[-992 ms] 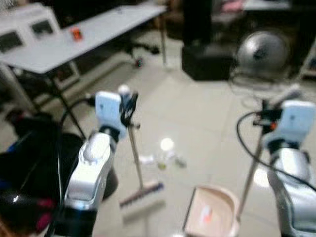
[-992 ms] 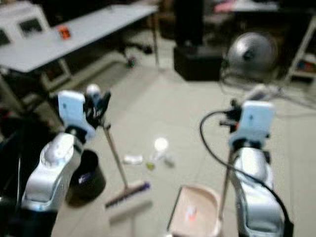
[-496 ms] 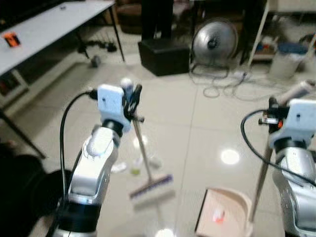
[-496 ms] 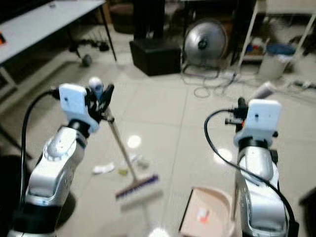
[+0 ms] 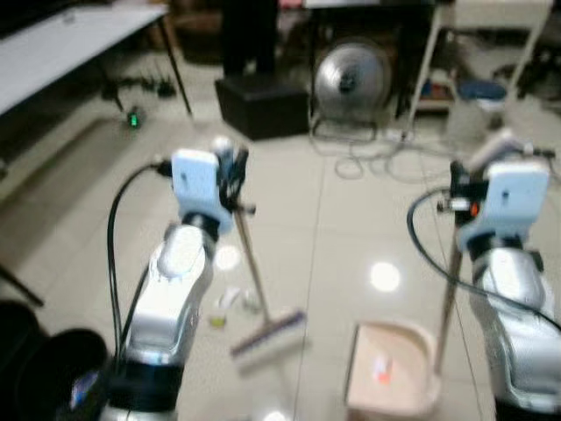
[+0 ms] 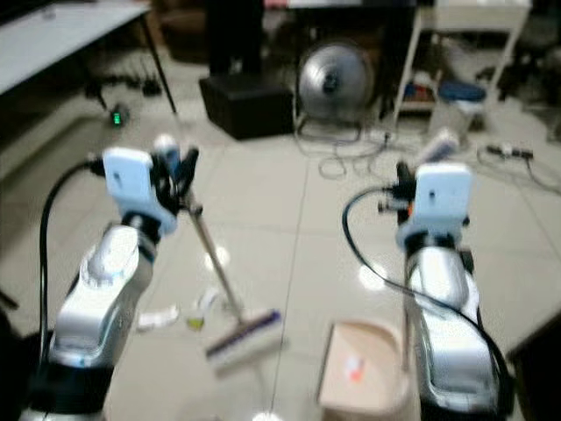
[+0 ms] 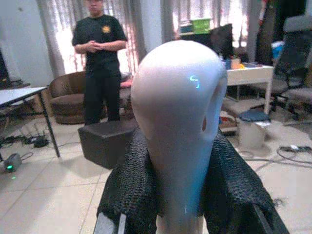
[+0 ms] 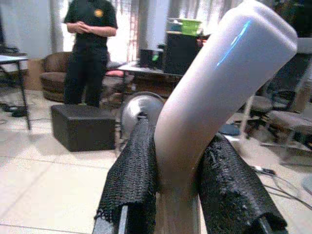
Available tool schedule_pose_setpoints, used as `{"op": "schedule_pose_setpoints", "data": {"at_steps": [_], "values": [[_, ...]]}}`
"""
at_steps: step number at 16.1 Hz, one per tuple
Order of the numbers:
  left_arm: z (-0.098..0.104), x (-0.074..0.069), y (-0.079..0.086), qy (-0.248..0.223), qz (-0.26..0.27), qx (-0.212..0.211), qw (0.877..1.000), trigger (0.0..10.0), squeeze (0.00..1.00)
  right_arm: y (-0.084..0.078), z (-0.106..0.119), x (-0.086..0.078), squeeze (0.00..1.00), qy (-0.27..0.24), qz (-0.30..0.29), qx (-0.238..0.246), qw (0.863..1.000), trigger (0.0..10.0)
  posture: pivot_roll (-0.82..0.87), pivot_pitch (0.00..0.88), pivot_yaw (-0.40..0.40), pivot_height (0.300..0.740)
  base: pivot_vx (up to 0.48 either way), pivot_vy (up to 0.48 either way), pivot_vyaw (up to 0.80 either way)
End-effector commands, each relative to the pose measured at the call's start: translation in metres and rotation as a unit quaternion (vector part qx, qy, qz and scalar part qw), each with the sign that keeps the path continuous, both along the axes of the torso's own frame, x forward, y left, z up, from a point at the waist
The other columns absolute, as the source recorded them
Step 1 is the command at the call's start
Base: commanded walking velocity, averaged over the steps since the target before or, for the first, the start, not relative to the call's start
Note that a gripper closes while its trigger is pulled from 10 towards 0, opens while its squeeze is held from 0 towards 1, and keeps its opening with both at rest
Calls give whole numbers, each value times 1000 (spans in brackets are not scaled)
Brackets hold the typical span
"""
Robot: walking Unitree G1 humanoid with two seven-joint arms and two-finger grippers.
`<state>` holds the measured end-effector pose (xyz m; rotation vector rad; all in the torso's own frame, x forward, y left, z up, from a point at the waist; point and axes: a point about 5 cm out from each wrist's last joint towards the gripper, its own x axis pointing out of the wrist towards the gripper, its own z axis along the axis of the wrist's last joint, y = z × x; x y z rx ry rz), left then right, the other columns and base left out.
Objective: Sweep floor
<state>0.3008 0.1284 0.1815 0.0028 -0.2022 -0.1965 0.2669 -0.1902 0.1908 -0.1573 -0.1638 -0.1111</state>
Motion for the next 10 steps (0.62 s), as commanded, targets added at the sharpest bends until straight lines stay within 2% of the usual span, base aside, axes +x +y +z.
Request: {"op": "schedule_pose_setpoints", "data": {"at_steps": [1, 3, 6, 10], "values": [[12, 2, 9, -28, 26, 11, 999, 10000, 0, 10, 11, 3, 0, -32, 26, 5, 999, 10000, -57, 17, 63, 740, 379, 0, 0], [13, 3, 8, -31, 28, 14, 999, 10000, 0, 13, 11, 4, 0, -31, 36, 3, 999, 10000, -53, 18, 71, 740, 381, 0, 216], [14, 4, 10, -33, 34, 19, 999, 10000, 0, 14, 9, 4, 0, -31, 32, 1, 999, 10000, -46, 18, 74, 740, 387, 0, 800], [13, 5, 13, -33, 42, 25, 998, 10000, 0, 7, 8, 2, 0, -53, -2, 1, 999, 10000, -45, 20, 82, 740, 384, 0, 0]]}}
